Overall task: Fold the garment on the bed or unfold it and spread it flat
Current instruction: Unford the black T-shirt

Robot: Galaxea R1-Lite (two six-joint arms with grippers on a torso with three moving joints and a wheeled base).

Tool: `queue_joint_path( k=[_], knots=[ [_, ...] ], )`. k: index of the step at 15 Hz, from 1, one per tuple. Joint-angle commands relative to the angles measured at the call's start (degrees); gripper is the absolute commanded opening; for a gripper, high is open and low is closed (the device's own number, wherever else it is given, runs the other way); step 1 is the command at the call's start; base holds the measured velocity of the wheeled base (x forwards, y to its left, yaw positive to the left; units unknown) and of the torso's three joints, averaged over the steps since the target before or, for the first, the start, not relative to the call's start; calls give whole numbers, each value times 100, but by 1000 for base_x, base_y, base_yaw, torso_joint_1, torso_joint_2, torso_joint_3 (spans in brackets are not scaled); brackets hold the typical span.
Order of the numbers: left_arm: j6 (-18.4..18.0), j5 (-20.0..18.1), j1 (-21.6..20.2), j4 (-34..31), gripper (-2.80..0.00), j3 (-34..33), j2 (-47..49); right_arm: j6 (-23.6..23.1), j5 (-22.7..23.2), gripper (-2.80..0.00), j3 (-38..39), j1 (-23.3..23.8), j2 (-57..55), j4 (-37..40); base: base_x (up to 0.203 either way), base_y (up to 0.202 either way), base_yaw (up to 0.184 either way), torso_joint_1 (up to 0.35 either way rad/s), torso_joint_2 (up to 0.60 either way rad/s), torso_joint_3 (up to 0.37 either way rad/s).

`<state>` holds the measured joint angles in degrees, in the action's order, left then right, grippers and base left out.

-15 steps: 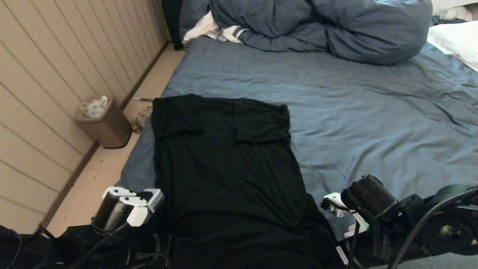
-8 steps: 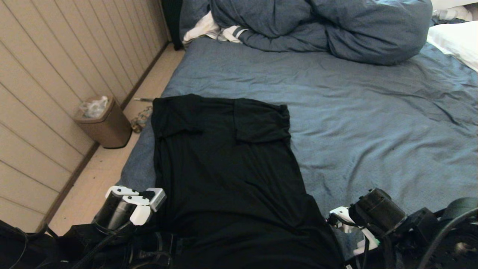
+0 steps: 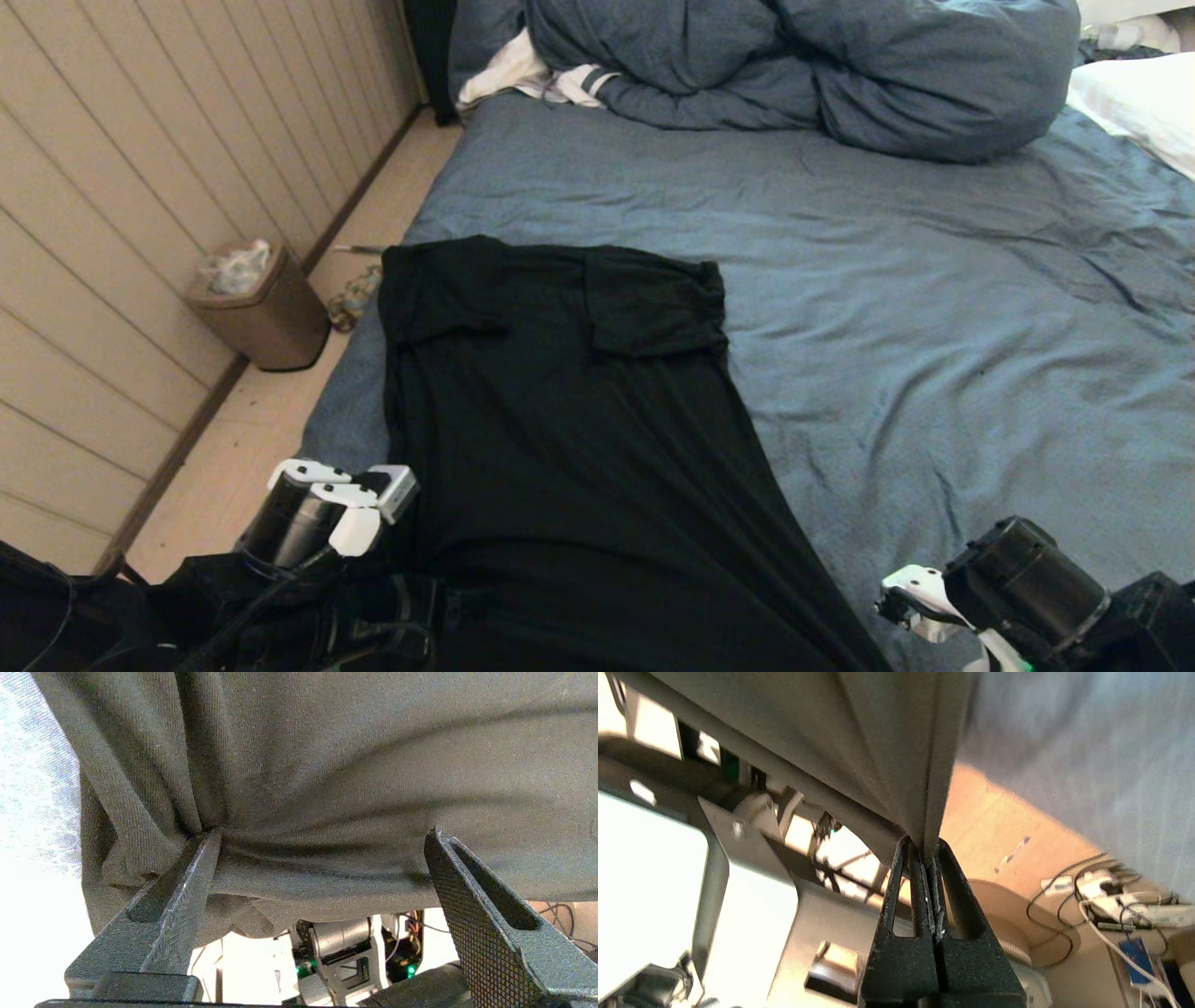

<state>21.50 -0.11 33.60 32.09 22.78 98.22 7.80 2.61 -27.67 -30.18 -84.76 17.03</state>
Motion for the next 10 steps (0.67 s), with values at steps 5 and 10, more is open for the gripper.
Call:
queue_joint_path(
  k=[5, 10],
  knots=[
    [12, 20, -2, 35, 0, 51, 22, -24, 47, -280, 25, -49, -93, -7, 0, 0, 0, 0, 0, 0],
    [3, -15, -11, 35, 0, 145, -22, -190, 80, 0, -119, 8, 31, -30, 0, 0, 0, 0, 0, 0]
  ],
)
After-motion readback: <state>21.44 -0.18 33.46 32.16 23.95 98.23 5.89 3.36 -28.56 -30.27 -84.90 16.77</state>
